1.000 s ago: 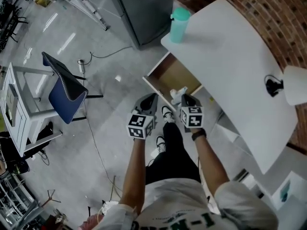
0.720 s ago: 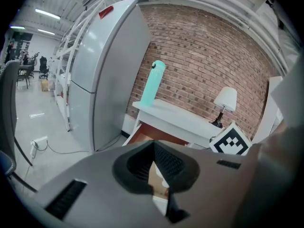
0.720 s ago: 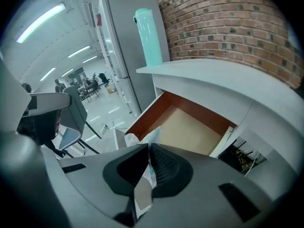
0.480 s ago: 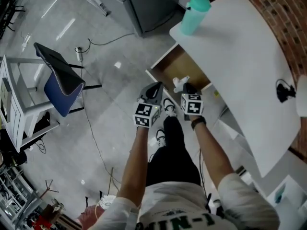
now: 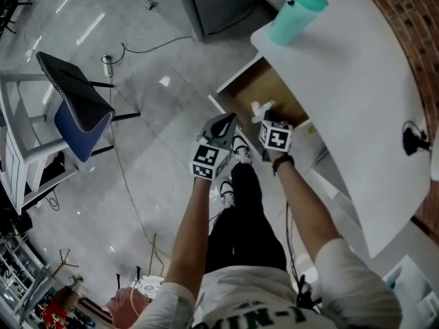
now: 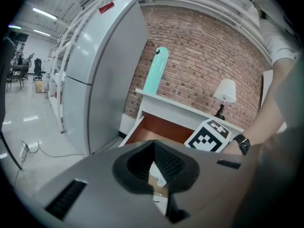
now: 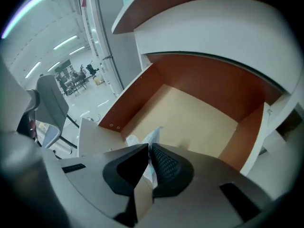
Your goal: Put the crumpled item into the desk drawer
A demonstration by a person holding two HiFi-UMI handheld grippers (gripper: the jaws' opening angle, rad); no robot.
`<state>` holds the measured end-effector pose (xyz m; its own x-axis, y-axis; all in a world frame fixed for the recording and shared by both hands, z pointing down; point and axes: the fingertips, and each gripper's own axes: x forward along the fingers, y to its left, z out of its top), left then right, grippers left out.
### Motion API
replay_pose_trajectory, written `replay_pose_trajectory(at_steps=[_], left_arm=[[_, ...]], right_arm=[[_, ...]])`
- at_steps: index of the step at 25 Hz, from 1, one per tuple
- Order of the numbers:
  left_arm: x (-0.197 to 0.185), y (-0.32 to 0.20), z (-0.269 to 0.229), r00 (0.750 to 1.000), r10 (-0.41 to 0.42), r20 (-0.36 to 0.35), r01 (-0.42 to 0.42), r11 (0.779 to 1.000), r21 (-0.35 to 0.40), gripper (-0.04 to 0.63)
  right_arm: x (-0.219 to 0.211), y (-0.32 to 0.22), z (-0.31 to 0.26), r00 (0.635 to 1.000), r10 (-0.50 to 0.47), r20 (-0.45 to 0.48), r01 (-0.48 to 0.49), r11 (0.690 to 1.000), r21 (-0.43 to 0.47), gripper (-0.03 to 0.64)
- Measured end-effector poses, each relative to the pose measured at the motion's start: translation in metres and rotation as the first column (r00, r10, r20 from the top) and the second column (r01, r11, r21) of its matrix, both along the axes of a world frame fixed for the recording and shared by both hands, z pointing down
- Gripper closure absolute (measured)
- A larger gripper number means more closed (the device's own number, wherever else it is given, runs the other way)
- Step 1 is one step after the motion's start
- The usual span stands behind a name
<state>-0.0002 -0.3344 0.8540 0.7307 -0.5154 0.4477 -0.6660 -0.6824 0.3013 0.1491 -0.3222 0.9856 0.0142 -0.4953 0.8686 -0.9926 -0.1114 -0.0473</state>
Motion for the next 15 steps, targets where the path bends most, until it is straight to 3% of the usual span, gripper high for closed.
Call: replay_pose_trajectory(at_steps=[3,9,15], left_arm=[[0.0,-0.002,0.0,1.0,-0.013,-0.019,0.013,1.0,0.001,0.601],[-0.012,-0.008,0.002,0.997,-0.07,-0.02,0.069,0.997,-0.028,0.601],[-0.018,-0.012,0.005,0.998,-0.066,-0.014,0.066,0.998,-0.012,0.601]], right_arm=[[-0.008,-0.004,0.012,0.998,0.028,0.057,-0.027,1.0,-0.014,0.611],[-0.004,-0.014,0.033,0.999,0.025,0.035,-0.024,0.999,-0.036,0.611],[-0.016,-0.02,0.044,0.997,0.023,0.078,-0.018,0.998,-0.066,0.609]])
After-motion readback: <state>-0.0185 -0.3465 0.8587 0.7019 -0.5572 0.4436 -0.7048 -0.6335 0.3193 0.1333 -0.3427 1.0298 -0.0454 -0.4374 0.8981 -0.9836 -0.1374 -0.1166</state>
